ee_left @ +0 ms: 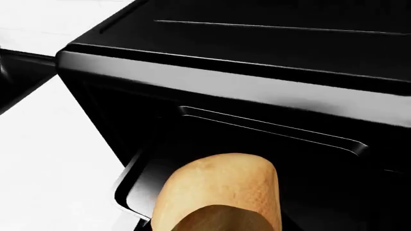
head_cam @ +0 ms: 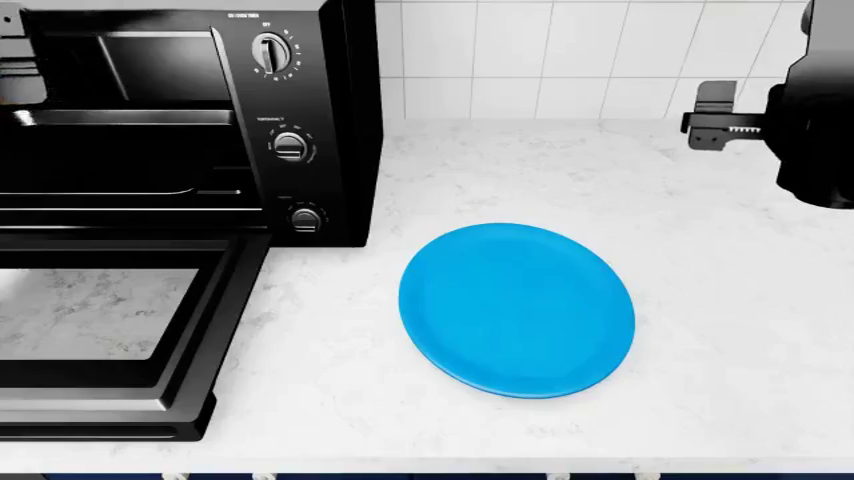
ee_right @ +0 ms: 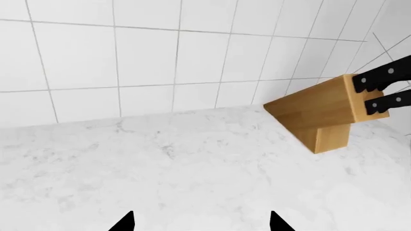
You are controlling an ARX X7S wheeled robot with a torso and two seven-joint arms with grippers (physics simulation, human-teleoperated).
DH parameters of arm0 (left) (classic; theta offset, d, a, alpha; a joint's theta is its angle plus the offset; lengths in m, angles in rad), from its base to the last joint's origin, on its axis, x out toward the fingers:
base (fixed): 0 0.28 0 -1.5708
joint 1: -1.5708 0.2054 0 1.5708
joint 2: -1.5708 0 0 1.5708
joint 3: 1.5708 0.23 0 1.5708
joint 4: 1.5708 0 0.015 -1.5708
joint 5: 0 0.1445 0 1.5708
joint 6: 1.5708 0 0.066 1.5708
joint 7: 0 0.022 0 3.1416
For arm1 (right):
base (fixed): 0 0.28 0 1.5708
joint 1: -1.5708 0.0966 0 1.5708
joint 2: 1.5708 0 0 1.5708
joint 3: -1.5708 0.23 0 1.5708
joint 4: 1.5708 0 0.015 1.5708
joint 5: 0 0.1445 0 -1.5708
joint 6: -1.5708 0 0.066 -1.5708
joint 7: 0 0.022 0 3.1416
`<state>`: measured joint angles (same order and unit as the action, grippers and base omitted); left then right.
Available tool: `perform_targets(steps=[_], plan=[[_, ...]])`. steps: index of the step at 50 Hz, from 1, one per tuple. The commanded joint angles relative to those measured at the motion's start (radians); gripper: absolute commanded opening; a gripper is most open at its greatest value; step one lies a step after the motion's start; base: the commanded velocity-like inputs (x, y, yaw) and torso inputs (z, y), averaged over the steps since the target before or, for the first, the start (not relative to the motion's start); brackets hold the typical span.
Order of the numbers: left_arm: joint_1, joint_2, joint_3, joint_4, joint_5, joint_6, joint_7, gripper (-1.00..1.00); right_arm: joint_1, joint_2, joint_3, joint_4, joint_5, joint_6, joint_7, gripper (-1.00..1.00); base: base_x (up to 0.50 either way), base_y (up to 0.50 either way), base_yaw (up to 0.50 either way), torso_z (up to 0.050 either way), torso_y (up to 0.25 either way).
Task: Pick the bread from the tray and place it on the plate on the counter.
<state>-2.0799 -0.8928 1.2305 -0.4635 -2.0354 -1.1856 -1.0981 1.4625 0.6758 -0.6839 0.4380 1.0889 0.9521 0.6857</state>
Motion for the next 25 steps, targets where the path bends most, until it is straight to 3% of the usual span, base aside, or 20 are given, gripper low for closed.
perform_targets(steps=[1,9,25], plan=[[-0.059,-0.027,-0.014,0.114,-0.153,-0.118,-0.03,-1.0,0.0,0.004,0.008,-0.009,0.008,0.003,0.01,1.0,0.0,0.0,0.0,0.0,0.0],[-0.053,0.003,-0.014,0.161,-0.222,-0.15,-0.003,-1.0,0.011,-0.003,0.004,-0.01,0.006,0.012,0.012,1.0,0.0,0.0,0.0,0.0,0.0],[-0.074,0.037,0.003,0.303,-0.394,-0.115,-0.071,-1.0,0.004,-0.01,-0.004,0.008,-0.007,0.001,0.003,1.0,0.0,0.0,0.0,0.0,0.0]])
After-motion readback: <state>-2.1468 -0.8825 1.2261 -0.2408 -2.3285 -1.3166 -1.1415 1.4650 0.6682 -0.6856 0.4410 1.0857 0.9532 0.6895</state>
